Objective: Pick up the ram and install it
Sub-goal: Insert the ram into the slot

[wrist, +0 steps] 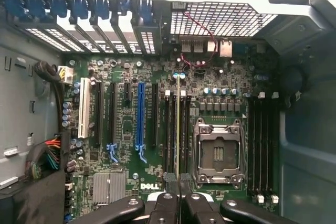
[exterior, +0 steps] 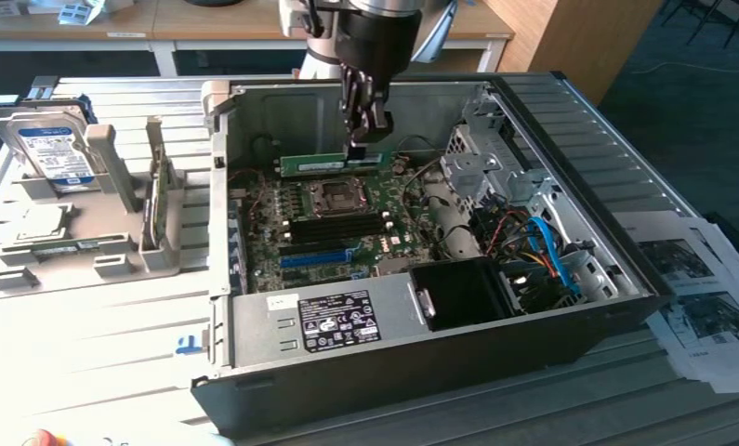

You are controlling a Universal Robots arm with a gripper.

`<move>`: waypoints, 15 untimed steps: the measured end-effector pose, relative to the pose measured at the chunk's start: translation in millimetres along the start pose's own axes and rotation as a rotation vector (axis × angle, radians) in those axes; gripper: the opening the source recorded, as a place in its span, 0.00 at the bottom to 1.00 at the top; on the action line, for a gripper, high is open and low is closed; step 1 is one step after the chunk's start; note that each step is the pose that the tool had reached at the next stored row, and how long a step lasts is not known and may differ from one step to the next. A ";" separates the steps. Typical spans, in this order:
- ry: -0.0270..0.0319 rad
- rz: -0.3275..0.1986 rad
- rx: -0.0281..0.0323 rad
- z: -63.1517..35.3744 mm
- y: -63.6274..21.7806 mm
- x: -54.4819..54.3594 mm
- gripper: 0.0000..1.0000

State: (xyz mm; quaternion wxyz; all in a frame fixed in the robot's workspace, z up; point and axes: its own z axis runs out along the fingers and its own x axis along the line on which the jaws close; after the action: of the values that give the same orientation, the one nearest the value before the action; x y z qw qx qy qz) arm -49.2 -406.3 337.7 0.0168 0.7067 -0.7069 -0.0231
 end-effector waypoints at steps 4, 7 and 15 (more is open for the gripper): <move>0.0000 0.000 0.0000 3.4 -0.2 0.0 0.12; 0.0000 0.000 0.0000 6.1 -0.4 0.0 0.12; 0.0000 0.000 0.0000 13.2 -0.8 0.1 0.12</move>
State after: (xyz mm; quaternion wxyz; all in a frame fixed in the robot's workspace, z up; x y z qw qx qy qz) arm -49.2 -406.3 324.4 0.0168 0.7067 -0.7069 -0.0231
